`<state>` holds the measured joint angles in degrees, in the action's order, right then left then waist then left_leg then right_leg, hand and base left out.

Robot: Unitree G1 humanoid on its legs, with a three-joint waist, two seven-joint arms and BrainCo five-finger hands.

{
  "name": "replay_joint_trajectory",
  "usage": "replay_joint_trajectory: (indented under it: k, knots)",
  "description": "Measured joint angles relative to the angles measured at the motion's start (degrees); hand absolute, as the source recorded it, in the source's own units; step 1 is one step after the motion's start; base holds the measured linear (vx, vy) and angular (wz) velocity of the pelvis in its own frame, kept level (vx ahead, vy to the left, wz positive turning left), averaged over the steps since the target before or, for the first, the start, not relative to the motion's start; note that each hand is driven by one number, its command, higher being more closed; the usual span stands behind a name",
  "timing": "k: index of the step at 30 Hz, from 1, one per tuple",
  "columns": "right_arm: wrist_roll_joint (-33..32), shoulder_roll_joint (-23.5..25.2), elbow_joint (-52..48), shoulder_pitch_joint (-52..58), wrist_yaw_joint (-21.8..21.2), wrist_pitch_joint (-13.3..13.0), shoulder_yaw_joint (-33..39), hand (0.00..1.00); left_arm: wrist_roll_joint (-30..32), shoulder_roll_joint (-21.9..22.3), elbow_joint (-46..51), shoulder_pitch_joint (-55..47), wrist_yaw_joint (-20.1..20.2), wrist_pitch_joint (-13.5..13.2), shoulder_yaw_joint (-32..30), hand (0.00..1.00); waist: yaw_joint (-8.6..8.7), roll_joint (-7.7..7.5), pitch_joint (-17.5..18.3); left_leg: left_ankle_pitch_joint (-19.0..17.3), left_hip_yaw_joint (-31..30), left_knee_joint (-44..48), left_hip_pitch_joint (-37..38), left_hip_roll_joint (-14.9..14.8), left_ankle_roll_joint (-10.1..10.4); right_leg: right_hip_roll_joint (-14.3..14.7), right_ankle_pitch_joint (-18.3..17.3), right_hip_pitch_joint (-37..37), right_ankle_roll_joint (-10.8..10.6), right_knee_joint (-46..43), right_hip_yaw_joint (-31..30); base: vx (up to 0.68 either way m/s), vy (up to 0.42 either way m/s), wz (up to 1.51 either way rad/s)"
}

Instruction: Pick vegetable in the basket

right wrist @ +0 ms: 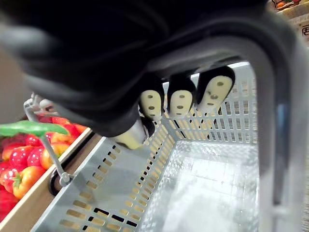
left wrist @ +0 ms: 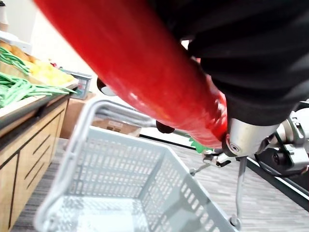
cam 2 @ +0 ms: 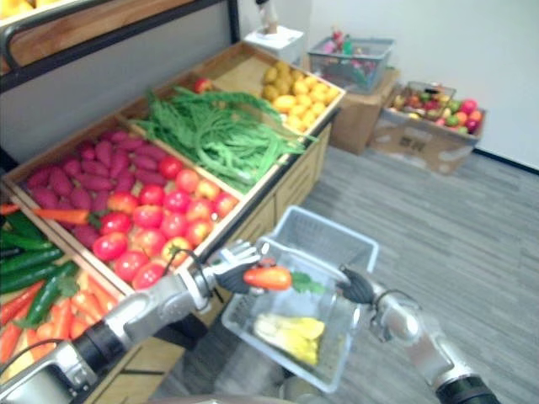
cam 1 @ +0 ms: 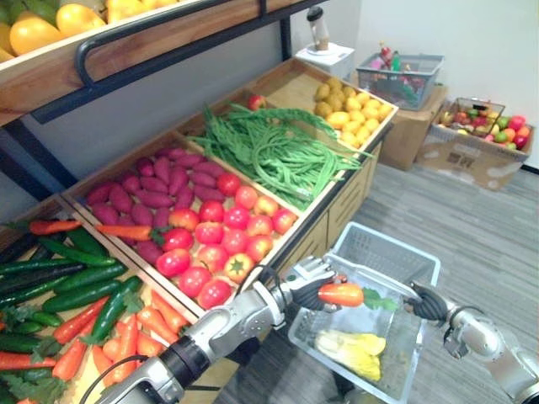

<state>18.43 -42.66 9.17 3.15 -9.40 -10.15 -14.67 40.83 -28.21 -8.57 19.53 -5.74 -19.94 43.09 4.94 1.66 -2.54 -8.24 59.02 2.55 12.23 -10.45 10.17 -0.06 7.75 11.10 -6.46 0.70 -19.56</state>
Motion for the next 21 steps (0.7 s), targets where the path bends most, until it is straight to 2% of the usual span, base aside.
replay_joint_trajectory:
  k: [2, 9, 11, 19, 20, 21]
  knots:
    - [-1.3, -1.4, -1.6, -2.3, -0.2, 0.2, -1.8, 1.0, 0.0, 1.4, -2.1, 0.1, 0.3, 0.1, 0.3, 1.0, 1.08, -0.18, -0.1, -0.4, 0.6, 0.7, 0.0, -0.1, 0.1, 0.2, 0.0, 0.6, 0.0, -0.2, -0.6, -0.03, -0.053, -0.15]
    - [-5.0, -3.8, -5.8, -7.1, -2.6, 0.1, -6.8, 1.0, 0.3, 3.8, -8.1, 1.2, 1.8, 0.2, 2.0, 1.0, 1.82, -0.65, -0.4, -1.3, 4.7, 2.2, 1.0, -0.7, 1.0, 2.0, 0.1, 1.7, -0.2, -1.1, -4.2, -0.02, -0.056, -0.28]
    - [-6.1, -4.1, -6.5, -7.9, -3.4, 0.1, -7.8, 1.0, 0.6, 4.1, -9.6, 1.3, 2.1, 0.5, 2.1, 1.0, 2.59, -0.65, -0.4, -1.8, 5.2, 3.0, 1.0, -1.1, 1.1, 2.2, 0.1, 1.8, -0.2, -1.1, -4.7, -0.03, -0.056, -0.19]
    - [-9.8, -5.8, -9.0, -10.5, -4.6, 0.1, -10.8, 1.0, 2.0, 6.1, -15.0, 2.9, 2.2, 1.8, 2.1, 1.0, 2.91, -1.3, -1.0, -3.3, 8.4, 5.7, 1.1, -1.9, 1.5, 3.5, 0.3, 3.1, -0.5, -1.8, -7.6, -0.05, -0.043, -0.2]
    - [-10.0, -5.8, -9.0, -11.0, -4.9, 0.1, -11.0, 1.0, 3.1, 6.2, -15.4, 3.0, 2.2, 1.8, 2.1, 0.0, 2.92, -1.26, -1.0, -3.5, 8.7, 5.9, 1.1, -2.1, 1.6, 3.6, 0.3, 3.2, -0.5, -1.9, -7.7, -0.04, -0.042, -0.09]
    - [-10.0, -5.8, -9.0, -11.0, -4.9, 0.1, -11.0, 1.0, 3.2, 6.7, -16.4, 3.2, 2.2, 1.8, 2.1, 0.0, 2.89, -1.26, -1.0, -3.5, 8.8, 6.0, 1.1, -2.1, 1.6, 3.7, 0.3, 3.2, -0.5, -1.9, -7.8, -0.04, -0.043, -0.07]
